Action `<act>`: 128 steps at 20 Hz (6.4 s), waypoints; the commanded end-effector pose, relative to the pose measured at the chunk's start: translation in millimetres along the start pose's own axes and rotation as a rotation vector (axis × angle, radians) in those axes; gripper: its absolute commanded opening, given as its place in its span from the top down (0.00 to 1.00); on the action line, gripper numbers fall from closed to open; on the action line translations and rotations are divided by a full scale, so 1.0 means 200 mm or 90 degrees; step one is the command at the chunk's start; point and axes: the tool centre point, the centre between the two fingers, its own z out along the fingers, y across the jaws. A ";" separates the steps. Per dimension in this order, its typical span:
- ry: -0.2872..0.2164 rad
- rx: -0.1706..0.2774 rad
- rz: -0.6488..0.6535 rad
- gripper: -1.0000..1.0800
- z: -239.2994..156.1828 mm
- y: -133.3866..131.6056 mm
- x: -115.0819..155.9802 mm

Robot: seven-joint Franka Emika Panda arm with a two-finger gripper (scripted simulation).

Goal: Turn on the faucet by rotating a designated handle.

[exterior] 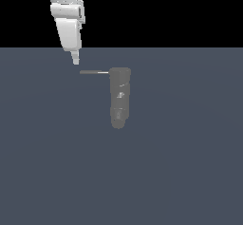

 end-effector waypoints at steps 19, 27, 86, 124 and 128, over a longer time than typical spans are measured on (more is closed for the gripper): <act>0.008 -0.003 0.157 1.00 0.21 -0.30 0.19; 0.008 -0.003 0.156 1.00 0.21 -0.25 0.18; 0.007 -0.002 0.158 1.00 0.20 0.52 0.29; 0.006 -0.002 0.143 1.00 0.19 0.66 0.91; 0.007 -0.003 0.145 1.00 0.19 0.62 0.99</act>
